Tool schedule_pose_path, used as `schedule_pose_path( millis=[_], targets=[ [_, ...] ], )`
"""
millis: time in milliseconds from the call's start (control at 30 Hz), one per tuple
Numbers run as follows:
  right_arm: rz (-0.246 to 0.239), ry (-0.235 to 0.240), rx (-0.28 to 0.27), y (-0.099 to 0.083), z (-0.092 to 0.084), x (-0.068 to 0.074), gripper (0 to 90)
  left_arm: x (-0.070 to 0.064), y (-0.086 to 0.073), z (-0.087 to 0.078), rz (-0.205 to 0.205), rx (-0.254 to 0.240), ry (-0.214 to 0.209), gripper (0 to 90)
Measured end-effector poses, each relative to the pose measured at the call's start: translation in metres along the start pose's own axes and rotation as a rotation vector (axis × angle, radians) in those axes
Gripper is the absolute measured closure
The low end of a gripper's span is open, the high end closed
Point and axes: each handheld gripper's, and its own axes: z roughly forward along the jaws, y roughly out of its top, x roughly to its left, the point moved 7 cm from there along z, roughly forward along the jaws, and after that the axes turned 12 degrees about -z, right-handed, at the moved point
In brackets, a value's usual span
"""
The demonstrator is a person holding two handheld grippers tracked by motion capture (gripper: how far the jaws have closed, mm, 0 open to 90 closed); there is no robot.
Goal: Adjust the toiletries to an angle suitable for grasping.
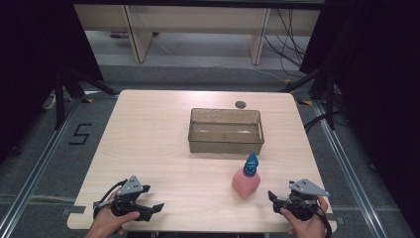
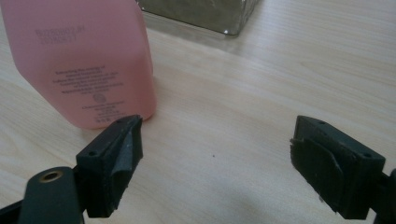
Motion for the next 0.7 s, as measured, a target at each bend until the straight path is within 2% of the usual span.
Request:
schedule_pose_path(
  millis=[133, 267, 300, 333, 367, 467, 700],
  targets=[
    [0.001, -0.002, -0.014, 0.001, 0.001, 0.000, 17.4, -0.001, 0.000, 0.001, -0.010, -0.006, -0.005, 14.9],
    [-0.013, 0.001, -0.035, 0.005, -0.002, 0.001, 17.2, 0.001, 0.000, 0.000, 0.002, 0.005, 0.001, 14.9],
    [0.011, 0.028, -0.045, 0.007, -0.001, 0.005, 17.1, 0.001, 0.000, 0.000, 0.001, 0.004, -0.001, 14.9],
    [0.017, 0.029, -0.053, 0.008, -0.002, 0.006, 17.2, 0.001, 0.000, 0.000, 0.001, 0.004, -0.001, 14.9],
    [-0.011, 0.022, -0.069, 0.010, -0.003, 0.004, 17.2, 0.001, 0.000, 0.000, 0.002, 0.005, 0.000, 14.9],
    [-0.018, 0.024, -0.095, 0.014, -0.004, 0.006, 17.2, 0.001, 0.000, 0.000, 0.003, 0.006, -0.001, 14.9],
    [-0.019, 0.042, -0.113, 0.019, -0.007, 0.012, 17.3, 0.001, 0.000, 0.000, 0.002, 0.005, 0.000, 14.9]
  ],
)
